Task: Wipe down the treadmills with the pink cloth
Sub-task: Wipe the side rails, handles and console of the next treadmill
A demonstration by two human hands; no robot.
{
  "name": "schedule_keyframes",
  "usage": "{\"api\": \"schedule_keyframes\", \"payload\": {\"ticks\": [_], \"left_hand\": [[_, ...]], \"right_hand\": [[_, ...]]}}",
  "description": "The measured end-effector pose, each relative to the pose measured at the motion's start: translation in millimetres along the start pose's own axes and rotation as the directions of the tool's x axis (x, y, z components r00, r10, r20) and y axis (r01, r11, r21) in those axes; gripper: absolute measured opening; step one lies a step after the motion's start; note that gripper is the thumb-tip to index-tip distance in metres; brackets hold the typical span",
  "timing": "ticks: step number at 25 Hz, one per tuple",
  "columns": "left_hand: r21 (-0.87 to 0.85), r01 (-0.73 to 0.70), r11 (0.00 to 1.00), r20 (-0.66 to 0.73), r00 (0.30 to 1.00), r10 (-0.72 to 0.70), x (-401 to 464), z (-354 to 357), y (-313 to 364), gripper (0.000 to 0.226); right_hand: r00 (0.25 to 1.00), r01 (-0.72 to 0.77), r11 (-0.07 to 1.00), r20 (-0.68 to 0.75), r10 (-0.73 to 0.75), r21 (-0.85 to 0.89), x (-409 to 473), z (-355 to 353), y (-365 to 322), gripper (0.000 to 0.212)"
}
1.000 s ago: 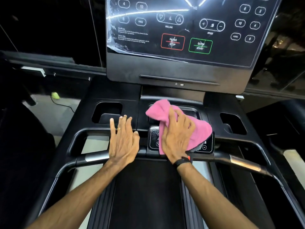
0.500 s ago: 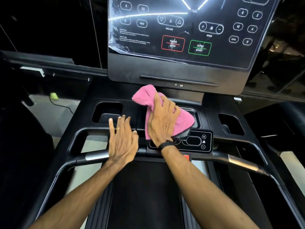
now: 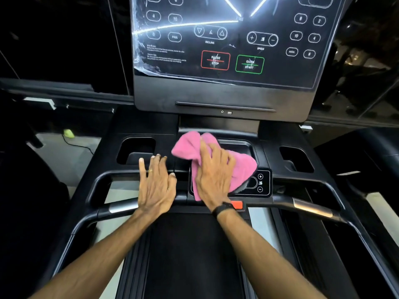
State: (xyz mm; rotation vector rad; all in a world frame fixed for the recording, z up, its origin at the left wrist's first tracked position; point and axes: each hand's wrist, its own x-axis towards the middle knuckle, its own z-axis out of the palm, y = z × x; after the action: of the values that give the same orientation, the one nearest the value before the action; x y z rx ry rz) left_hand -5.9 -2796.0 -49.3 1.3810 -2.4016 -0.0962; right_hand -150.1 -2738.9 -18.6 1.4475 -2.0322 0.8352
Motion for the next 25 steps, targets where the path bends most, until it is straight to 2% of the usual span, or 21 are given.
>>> {"api": "schedule_keyframes", "payload": {"ticks": [2, 6, 8, 10, 12, 16, 21, 25], "left_hand": [[-0.016, 0.002, 1.000, -0.002, 1.000, -0.002, 1, 0, 0, 0.069], [-0.044, 0.020, 0.999, 0.010, 1.000, -0.019, 0, 0, 0, 0.070], [-0.040, 0.022, 0.999, 0.017, 1.000, -0.021, 0, 1, 0, 0.071], [-0.044, 0.025, 0.999, 0.024, 0.999, -0.024, 0, 2, 0, 0.071], [-0.046, 0.018, 0.999, 0.021, 1.000, -0.017, 1, 2, 0, 0.071], [-0.046, 0.012, 0.999, 0.014, 1.000, -0.011, -1, 2, -1, 0.071], [-0.047, 0.013, 0.999, 0.007, 1.000, -0.013, 0, 2, 0, 0.072], [-0.052, 0.013, 0.999, -0.022, 1.000, -0.014, -1, 0, 1, 0.068]], "right_hand": [[0.999, 0.049, 0.999, 0.001, -0.049, -0.019, 1, -5, 17, 0.046], [0.984, -0.178, 0.975, -0.018, 0.177, -0.136, 49, -8, 57, 0.042], [0.985, -0.169, 0.980, -0.039, 0.166, -0.107, 31, -14, 67, 0.043], [0.995, -0.099, 0.992, -0.036, 0.096, -0.077, -6, -24, 70, 0.040], [0.998, -0.068, 0.994, -0.021, 0.067, -0.083, -2, -27, 84, 0.042], [0.964, -0.263, 0.957, -0.057, 0.258, -0.119, 40, -27, 113, 0.043], [0.981, -0.185, 0.979, -0.080, 0.178, -0.089, -15, -36, 124, 0.041], [0.935, -0.349, 0.927, -0.108, 0.337, -0.138, 6, -29, 115, 0.036]]}}
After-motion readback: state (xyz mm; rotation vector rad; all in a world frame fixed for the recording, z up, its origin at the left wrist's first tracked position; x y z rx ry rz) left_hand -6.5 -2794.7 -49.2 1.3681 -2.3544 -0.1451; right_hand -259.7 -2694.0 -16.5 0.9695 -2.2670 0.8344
